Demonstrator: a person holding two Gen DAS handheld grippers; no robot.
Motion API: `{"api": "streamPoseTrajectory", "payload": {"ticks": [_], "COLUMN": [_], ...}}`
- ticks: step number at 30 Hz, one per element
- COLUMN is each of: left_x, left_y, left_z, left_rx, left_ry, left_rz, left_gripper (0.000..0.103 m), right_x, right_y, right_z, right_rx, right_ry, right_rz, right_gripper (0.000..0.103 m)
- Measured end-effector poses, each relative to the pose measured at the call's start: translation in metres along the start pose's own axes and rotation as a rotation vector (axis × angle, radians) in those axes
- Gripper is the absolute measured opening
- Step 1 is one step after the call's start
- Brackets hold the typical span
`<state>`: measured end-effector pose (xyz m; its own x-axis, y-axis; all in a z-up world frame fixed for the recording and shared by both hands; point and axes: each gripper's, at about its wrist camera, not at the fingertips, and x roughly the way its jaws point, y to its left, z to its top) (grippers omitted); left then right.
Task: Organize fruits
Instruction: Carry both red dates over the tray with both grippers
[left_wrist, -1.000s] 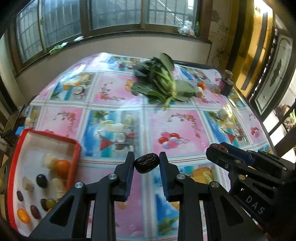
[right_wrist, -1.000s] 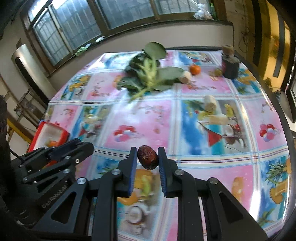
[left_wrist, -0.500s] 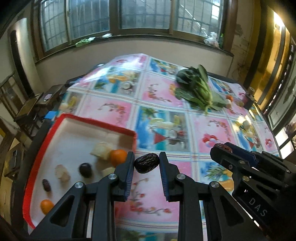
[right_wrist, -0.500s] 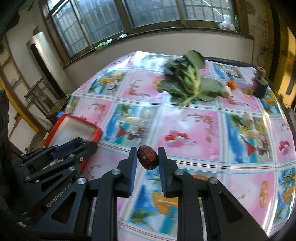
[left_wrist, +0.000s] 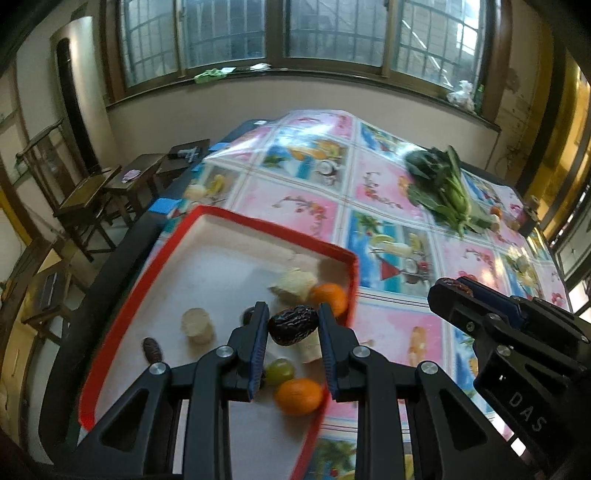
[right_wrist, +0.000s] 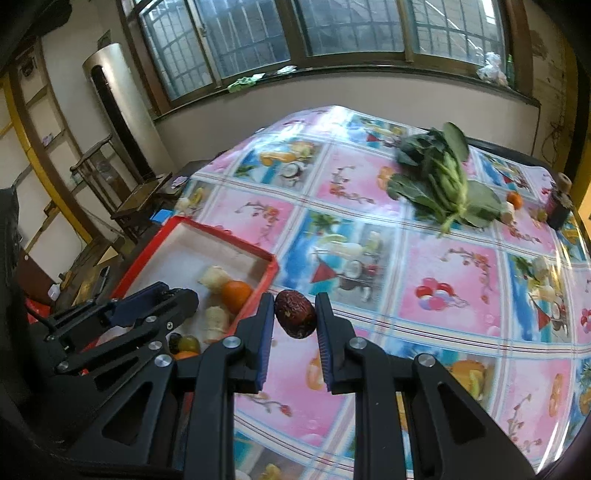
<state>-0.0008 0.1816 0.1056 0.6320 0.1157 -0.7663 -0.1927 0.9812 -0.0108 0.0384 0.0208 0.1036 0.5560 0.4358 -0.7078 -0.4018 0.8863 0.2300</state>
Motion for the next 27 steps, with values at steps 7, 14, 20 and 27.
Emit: {"api": "streamPoseTrajectory", "payload": {"ticks": [7,14,20,27], "left_x": [0.0,0.002,0.006,0.013], "left_y": [0.023,0.044,0.059,0.076], "left_z": [-0.003,-0.007,-0.009,-0.01], "left_rx": [-0.032,-0.057,-0.074,-0.092], "left_ry": [0.004,0.012,0.022,0.033], "left_rz": [0.031,0.058,0.069,0.088], "left_gripper": [0.026,0.026,0.026,0.026], "right_x": [0.008,0.018,0.026,0.036], "right_y": [0.03,0.054,0.07,0.086], "right_z": [0.002,0.004,0.005,0.007], "right_rx": [-0.044,-0.076,-0.098,-0.121], "right_ry": [0.007,0.019,0.029,0.044], "right_rz": [0.036,0.063,0.08,0.089], "right_gripper": [0.024,0.024,0.024,0.024]}}
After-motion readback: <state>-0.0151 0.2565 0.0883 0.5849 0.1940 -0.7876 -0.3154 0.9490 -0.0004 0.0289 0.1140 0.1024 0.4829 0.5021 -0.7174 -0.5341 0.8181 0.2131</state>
